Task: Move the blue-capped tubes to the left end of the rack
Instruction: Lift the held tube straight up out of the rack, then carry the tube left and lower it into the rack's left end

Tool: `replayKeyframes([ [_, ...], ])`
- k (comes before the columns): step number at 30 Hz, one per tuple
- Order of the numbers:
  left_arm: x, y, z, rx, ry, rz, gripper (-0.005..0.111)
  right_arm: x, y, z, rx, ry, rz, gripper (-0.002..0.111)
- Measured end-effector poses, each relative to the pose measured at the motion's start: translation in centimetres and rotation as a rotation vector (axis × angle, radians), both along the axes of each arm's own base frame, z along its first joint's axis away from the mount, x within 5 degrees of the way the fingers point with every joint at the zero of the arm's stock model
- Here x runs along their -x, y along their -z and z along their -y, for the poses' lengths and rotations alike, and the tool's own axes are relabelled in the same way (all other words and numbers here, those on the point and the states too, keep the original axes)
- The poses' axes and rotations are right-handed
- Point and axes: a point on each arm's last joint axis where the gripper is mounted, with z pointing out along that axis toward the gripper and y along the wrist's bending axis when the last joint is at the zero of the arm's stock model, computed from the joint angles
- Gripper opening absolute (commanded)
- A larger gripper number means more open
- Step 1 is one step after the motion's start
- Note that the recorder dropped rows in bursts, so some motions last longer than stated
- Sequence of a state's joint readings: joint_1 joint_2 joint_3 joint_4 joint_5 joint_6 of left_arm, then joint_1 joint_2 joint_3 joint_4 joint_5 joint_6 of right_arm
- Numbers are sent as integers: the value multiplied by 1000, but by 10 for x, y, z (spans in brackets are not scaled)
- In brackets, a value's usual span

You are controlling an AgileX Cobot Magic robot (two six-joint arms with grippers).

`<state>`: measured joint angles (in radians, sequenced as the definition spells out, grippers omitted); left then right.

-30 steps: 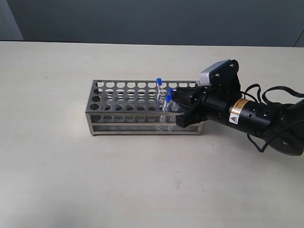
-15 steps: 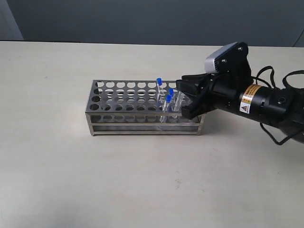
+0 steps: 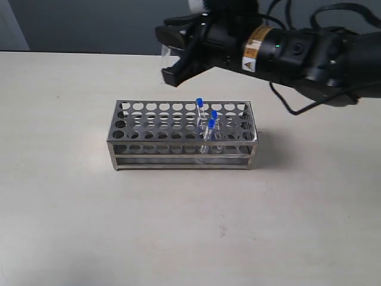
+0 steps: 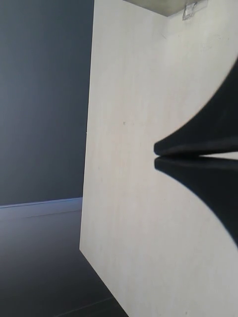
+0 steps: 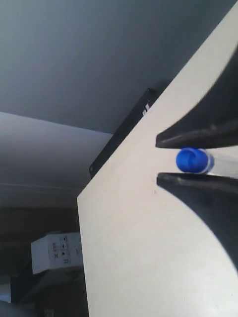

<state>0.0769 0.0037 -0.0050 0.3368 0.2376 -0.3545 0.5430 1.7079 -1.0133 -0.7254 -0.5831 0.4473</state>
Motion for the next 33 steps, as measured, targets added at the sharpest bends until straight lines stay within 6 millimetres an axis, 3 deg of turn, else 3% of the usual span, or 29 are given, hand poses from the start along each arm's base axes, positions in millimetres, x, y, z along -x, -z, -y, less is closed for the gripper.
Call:
replayKeyframes([
  [5,0,0,0,0,0,0,0,-20,23,-33,26,-58,-36,-1],
  [10,0,0,0,0,0,0,0,-37,45,-49,29,-66,-77,-1],
  [15,0,0,0,0,0,0,0,-43,51,-63,27,-89,-74,-1],
  [23,0,0,0,0,0,0,0,-52,56,-76,26,-103,-62,-1],
  [33,0,0,0,0,0,0,0,-54,67,-76,78,-98,-75,-1],
])
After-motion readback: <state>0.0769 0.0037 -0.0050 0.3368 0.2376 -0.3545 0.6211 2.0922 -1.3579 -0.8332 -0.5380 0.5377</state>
